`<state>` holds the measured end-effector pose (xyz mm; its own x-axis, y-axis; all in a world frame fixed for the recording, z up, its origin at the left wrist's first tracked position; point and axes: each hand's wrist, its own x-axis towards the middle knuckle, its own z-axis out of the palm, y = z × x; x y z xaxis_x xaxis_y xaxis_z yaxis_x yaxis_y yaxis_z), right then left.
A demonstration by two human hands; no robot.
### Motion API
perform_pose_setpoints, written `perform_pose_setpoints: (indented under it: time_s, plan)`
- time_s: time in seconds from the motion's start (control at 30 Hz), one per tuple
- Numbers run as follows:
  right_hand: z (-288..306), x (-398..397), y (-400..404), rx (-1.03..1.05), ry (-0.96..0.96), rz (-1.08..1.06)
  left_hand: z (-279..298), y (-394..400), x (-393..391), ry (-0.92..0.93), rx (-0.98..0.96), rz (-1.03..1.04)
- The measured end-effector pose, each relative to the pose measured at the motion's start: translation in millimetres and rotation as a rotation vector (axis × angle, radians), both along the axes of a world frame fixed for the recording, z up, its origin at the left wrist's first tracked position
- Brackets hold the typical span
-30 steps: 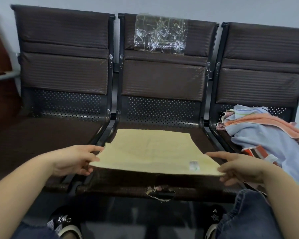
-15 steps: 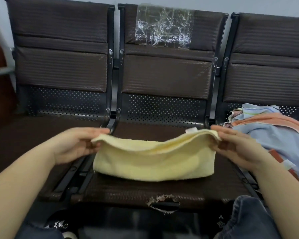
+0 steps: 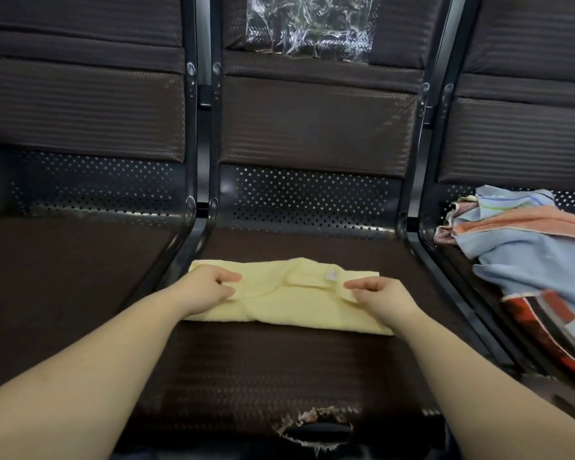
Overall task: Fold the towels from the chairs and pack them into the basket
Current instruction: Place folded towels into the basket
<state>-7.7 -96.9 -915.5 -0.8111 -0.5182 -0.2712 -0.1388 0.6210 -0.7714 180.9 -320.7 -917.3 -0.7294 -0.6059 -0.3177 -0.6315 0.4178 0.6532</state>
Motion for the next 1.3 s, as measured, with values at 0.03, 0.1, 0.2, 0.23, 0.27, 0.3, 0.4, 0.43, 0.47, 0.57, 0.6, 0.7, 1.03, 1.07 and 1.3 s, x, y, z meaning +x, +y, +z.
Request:
perform_pose_setpoints:
  time_s: [0.03,0.1,0.2,0.23,0.27,0.3,0.4,0.43,0.47,0.57,0.6,0.7,1.03,1.07,1.3]
  plan:
    - [-1.6,2.1,-4.1,0.002,-0.016,0.023,-4.5,1.0,-4.3,-0.008,0.006,-0.022]
    - [-3.5,8.0,-11.7,-0.002,-0.061,0.065,-10.8,4.6,-12.2,-0.016,0.01,-0.068]
    - [-3.9,16.1,-20.3,-0.016,-0.113,0.112,-12.9,11.0,-21.1,-0.043,-0.038,-0.11]
    - [-2.4,18.2,-22.1,-0.026,-0.14,0.115,-12.1,13.4,-22.2,-0.047,-0.04,-0.112]
    - [-0.4,19.9,-23.4,-0.036,-0.17,0.115,-11.5,14.8,-22.4,-0.056,-0.035,-0.114]
    - [1.8,20.9,-23.7,-0.045,-0.202,0.116,-10.2,16.7,-21.9,-0.07,-0.025,-0.119]
    - [10.5,22.0,-17.0,-0.055,-0.339,0.154,-2.3,19.2,-13.4,-0.131,0.015,-0.169]
    - [14.2,21.5,-12.0,-0.044,-0.383,0.174,1.4,19.0,-8.0,-0.152,0.012,-0.2]
    - [17.6,20.5,-5.9,-0.028,-0.417,0.195,5.5,17.9,-1.3,-0.174,0.019,-0.225]
    - [27.4,16.2,17.8,0.043,-0.511,0.269,19.6,15.4,24.9,-0.242,0.125,-0.295]
    - [30.3,14.9,26.5,0.071,-0.55,0.297,23.6,15.2,34.1,-0.266,0.168,-0.311]
    - [40.6,15.7,54.0,0.13,-0.689,0.413,34.4,20.1,62.6,-0.314,0.332,-0.329]
    - [73.1,23.7,118.7,0.386,-0.886,0.751,59.2,44.2,128.6,-0.541,0.783,-0.436]
    - [73.3,24.3,122.9,0.406,-0.854,0.699,56.0,44.5,132.5,-0.529,0.749,-0.371]
    - [64.4,24.5,143.9,0.371,-0.758,0.297,49.0,42.0,146.0,-0.377,0.752,-0.013]
